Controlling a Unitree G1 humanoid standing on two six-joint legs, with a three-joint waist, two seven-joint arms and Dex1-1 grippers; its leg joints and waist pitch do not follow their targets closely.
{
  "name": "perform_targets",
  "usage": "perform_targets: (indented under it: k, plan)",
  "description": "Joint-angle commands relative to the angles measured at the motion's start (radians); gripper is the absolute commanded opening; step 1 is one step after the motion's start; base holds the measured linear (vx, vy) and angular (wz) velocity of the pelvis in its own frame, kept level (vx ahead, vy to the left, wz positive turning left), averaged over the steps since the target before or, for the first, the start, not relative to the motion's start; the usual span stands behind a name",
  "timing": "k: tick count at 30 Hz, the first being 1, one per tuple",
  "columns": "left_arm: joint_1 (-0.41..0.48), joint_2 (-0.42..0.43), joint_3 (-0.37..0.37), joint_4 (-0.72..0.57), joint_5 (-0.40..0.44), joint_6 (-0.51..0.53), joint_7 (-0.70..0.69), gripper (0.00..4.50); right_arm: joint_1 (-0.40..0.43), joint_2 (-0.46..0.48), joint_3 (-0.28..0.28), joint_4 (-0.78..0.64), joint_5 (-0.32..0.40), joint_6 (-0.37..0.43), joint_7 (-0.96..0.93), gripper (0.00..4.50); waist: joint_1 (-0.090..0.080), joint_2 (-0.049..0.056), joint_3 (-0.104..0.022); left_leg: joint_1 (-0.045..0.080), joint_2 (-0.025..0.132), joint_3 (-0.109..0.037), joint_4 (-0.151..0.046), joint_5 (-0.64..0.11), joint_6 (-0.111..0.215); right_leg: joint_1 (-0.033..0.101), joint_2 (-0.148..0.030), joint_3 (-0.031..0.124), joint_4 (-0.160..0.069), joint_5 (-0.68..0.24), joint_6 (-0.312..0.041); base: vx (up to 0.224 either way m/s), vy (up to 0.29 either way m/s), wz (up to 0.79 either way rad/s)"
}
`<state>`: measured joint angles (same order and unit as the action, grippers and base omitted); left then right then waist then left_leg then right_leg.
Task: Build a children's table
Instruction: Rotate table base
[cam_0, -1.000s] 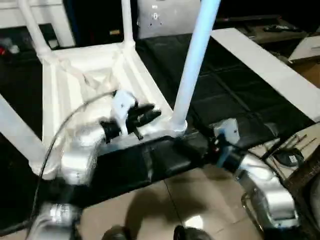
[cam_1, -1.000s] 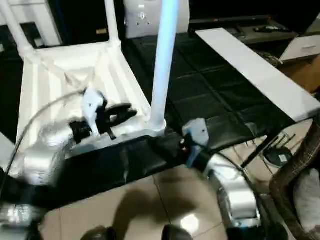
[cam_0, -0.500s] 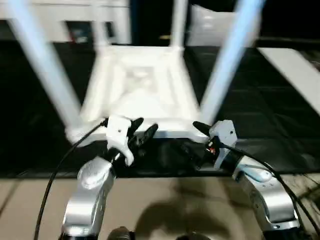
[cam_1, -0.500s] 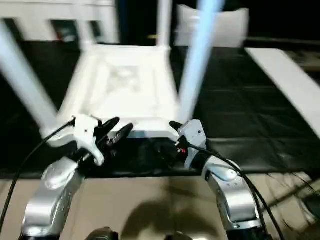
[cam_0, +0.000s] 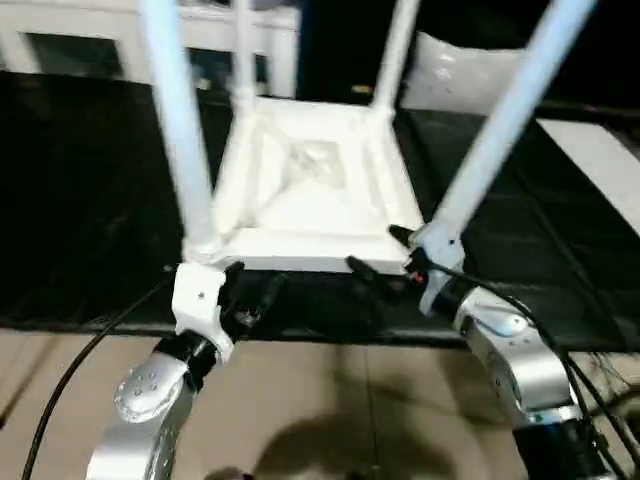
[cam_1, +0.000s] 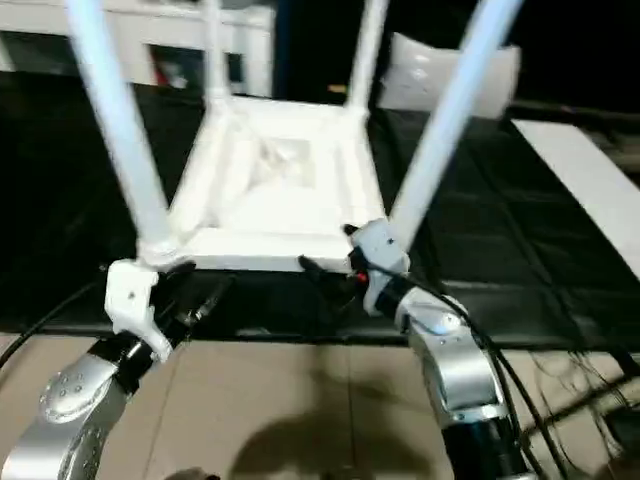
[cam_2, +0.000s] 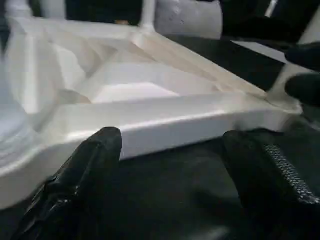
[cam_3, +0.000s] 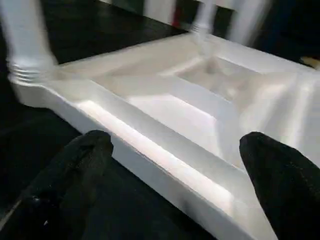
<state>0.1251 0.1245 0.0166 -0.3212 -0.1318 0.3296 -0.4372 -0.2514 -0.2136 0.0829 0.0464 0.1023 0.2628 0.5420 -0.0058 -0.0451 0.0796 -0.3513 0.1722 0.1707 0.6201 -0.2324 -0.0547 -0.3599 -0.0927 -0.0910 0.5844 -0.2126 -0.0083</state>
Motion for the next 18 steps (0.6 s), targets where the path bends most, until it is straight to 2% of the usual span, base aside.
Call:
perform_targets:
  k: [1, 2, 3, 4, 5, 6, 7, 8, 9, 10, 11, 13, 14, 17, 18]
  plan:
    - [0.01, 0.011, 0.01, -0.021, -0.006, 0.002, -0.009, 3.99, -0.03, -0.008, -0.025, 0.011, 0.004, 0.019, -0.013, 4.5, 0.0, 0.022, -0.049, 0.001, 0.063, -0.04, -0.114, -0.349, -0.038, 0.016, -0.065, 0.056, -0.073, -0.355, -0.113, 0.0, 0.0, 0.0]
    - [0.01, 0.011, 0.01, -0.021, -0.006, 0.002, -0.009, 3.99, -0.03, -0.008, -0.025, 0.011, 0.004, 0.019, -0.013, 4.5, -0.006, 0.013, -0.049, 0.0, 0.061, -0.037, -0.111, -0.368, -0.034, 0.011, -0.063, 0.056, -0.079, -0.387, -0.107, 0.0, 0.0, 0.0]
    - [0.01, 0.015, 0.013, -0.023, -0.005, 0.0, -0.009, 4.06, -0.036, -0.01, -0.029, 0.02, -0.002, 0.014, -0.022, 4.5, -0.005, 0.012, -0.048, 0.001, 0.061, -0.037, -0.111, -0.37, -0.033, 0.008, -0.064, 0.057, -0.081, -0.397, -0.104, 0.0, 0.0, 0.0]
    - [0.008, 0.017, 0.022, -0.024, -0.005, -0.006, -0.001, 4.23, -0.043, -0.007, -0.041, 0.029, 0.023, 0.009, -0.006, 4.5, -0.004, 0.013, -0.045, 0.006, 0.062, -0.034, -0.109, -0.379, -0.029, -0.001, -0.064, 0.059, -0.086, -0.416, -0.106, 0.0, 0.0, 0.0]
    - [0.012, 0.02, 0.027, -0.022, -0.009, -0.012, 0.002, 4.33, -0.054, -0.008, -0.053, 0.044, 0.034, -0.002, -0.003, 4.5, -0.004, 0.013, -0.043, 0.008, 0.061, -0.032, -0.107, -0.382, -0.026, -0.003, -0.065, 0.06, -0.088, -0.428, -0.108, 0.0, 0.0, 0.0]
    - [0.014, 0.022, 0.03, -0.021, -0.011, -0.015, 0.002, 4.36, -0.06, -0.009, -0.06, 0.053, 0.039, -0.009, -0.003, 4.5, -0.004, 0.012, -0.044, 0.006, 0.061, -0.033, -0.106, -0.378, -0.024, -0.003, -0.065, 0.06, -0.087, -0.43, -0.11, 0.0, 0.0, 0.0]
    - [0.022, 0.027, 0.03, -0.02, -0.017, -0.017, 0.0, 4.37, -0.067, -0.016, -0.063, 0.065, 0.032, -0.021, -0.007, 4.5, -0.003, 0.019, -0.044, 0.003, 0.061, -0.033, -0.106, -0.37, -0.023, -0.002, -0.065, 0.06, -0.085, -0.426, -0.111, 0.0, 0.0, 0.0]
    - [0.027, 0.03, 0.031, -0.019, -0.02, -0.019, -0.001, 4.37, -0.072, -0.021, -0.064, 0.073, 0.027, -0.029, -0.009, 4.5, -0.003, 0.013, -0.046, 0.001, 0.062, -0.031, -0.104, -0.355, -0.021, -0.002, -0.062, 0.061, -0.082, -0.409, -0.114, 0.0, 0.0, 0.0]
    - [0.036, 0.035, 0.031, -0.021, -0.026, -0.025, -0.01, 4.43, -0.078, -0.029, -0.065, 0.083, 0.016, -0.036, -0.016, 4.5, -0.002, 0.013, -0.047, 0.0, 0.062, -0.031, -0.105, -0.343, -0.019, -0.002, -0.062, 0.062, -0.079, -0.394, -0.116, 0.0, 0.0, 0.0]
    - [0.064, 0.051, 0.031, -0.028, -0.048, -0.037, -0.04, 4.43, -0.095, -0.046, -0.077, 0.116, -0.001, -0.058, -0.041, 4.5, 0.001, 0.021, -0.051, 0.0, 0.064, -0.029, -0.103, -0.311, -0.017, -0.002, -0.061, 0.063, -0.075, -0.341, -0.13, 0.0, 0.0, 0.0]
    - [0.074, 0.056, 0.033, -0.031, -0.057, -0.039, -0.051, 4.43, -0.102, -0.05, -0.085, 0.126, -0.001, -0.066, -0.05, 4.5, 0.0, 0.023, -0.052, -0.007, 0.063, -0.029, -0.105, -0.296, -0.011, 0.004, -0.057, 0.061, -0.069, -0.312, -0.142, 0.0, 0.0, 0.0]
    - [0.087, 0.069, 0.039, -0.031, -0.061, -0.044, -0.065, 4.43, -0.114, -0.06, -0.107, 0.151, -0.005, -0.076, -0.074, 4.5, 0.002, 0.022, -0.058, -0.006, 0.064, -0.025, -0.101, -0.262, -0.003, 0.002, -0.056, 0.063, -0.061, -0.262, -0.162, 0.027, -0.008, 0.0]
    - [0.093, 0.076, 0.049, -0.03, -0.065, -0.049, -0.072, 4.43, -0.125, -0.072, -0.124, 0.176, -0.017, -0.085, -0.101, 4.5, 0.006, 0.02, -0.064, -0.006, 0.064, -0.021, -0.096, -0.205, 0.008, 0.003, -0.055, 0.065, -0.053, -0.19, -0.181, 0.053, -0.016, 0.0]
    - [0.096, 0.08, 0.062, -0.028, -0.059, -0.051, -0.064, 4.43, -0.136, -0.088, -0.149, 0.206, -0.022, -0.092, -0.128, 4.5, 0.011, 0.019, -0.068, -0.01, 0.062, -0.012, -0.089, -0.119, 0.034, 0.007, -0.047, 0.064, -0.036, -0.044, -0.223, 0.052, -0.011, 0.01]
    - [0.096, 0.086, 0.074, -0.025, -0.06, -0.056, -0.058, 4.43, -0.142, -0.097, -0.161, 0.223, -0.027, -0.103, -0.142, 4.5, 0.012, 0.019, -0.068, -0.01, 0.061, -0.012, -0.088, -0.107, 0.041, 0.008, -0.048, 0.065, -0.033, -0.026, -0.229, 0.0, 0.0, 0.0]
